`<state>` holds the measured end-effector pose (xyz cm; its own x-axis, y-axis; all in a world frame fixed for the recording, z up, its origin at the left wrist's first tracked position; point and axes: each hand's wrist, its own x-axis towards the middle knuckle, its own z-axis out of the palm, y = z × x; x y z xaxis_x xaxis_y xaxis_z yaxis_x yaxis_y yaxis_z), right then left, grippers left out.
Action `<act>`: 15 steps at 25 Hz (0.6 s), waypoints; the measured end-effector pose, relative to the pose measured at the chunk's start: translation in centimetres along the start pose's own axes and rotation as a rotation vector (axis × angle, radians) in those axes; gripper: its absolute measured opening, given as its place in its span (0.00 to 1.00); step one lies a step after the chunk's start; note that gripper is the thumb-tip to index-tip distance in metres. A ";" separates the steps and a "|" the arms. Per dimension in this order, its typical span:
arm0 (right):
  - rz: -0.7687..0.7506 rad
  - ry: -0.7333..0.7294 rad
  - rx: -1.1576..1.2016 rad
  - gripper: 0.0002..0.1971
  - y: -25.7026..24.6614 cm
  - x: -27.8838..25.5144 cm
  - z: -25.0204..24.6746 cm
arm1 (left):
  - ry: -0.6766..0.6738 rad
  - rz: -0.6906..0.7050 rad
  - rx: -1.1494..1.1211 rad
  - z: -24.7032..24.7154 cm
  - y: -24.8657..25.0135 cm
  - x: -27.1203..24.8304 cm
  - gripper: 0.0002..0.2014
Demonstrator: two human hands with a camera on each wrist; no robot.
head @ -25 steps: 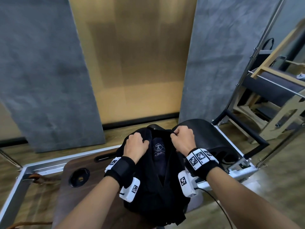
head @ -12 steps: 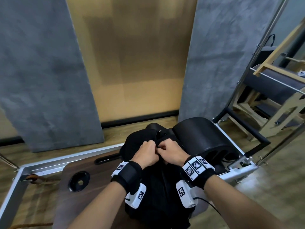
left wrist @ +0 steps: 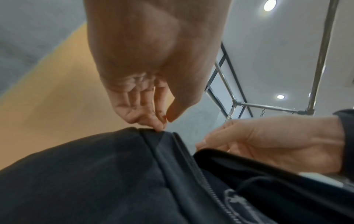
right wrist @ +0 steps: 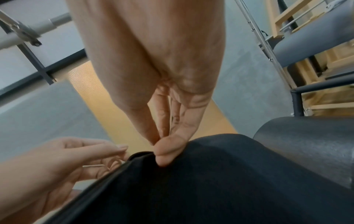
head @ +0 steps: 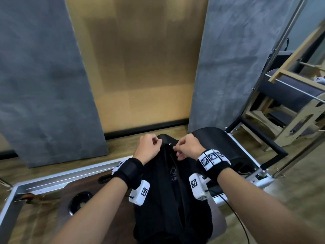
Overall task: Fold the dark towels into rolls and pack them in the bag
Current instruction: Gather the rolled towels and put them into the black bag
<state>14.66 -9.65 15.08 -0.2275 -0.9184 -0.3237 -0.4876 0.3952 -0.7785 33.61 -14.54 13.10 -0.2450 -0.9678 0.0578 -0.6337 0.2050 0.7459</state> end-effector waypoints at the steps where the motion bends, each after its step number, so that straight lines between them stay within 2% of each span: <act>1: 0.002 0.029 -0.021 0.06 -0.4 1.0 0.0 | 0.019 0.026 0.003 0.3 -0.2 0.8 0.12; 4: 0.063 0.048 -0.079 0.07 -1.6 3.4 0.6 | -0.053 0.012 0.119 1.4 -0.4 2.9 0.07; 7: 0.139 -0.039 -0.199 0.06 -2.2 5.0 1.6 | -0.226 -0.015 0.203 2.4 -0.7 4.8 0.07; 9: 0.168 -0.090 -0.305 0.10 -2.4 5.8 1.9 | -0.329 -0.012 0.211 2.9 -0.7 5.7 0.07; 12: 0.183 -0.096 -0.389 0.14 -2.7 6.4 1.8 | -0.380 -0.003 0.239 2.9 -1.0 6.6 0.07; 15: 0.197 -0.019 -0.314 0.13 -3.1 6.2 1.2 | -0.418 0.005 0.241 2.8 -1.4 7.1 0.08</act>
<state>15.79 -16.60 14.80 -0.3282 -0.8232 -0.4632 -0.6717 0.5482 -0.4983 30.70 -21.34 10.59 -0.4910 -0.8353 -0.2474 -0.7719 0.2854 0.5681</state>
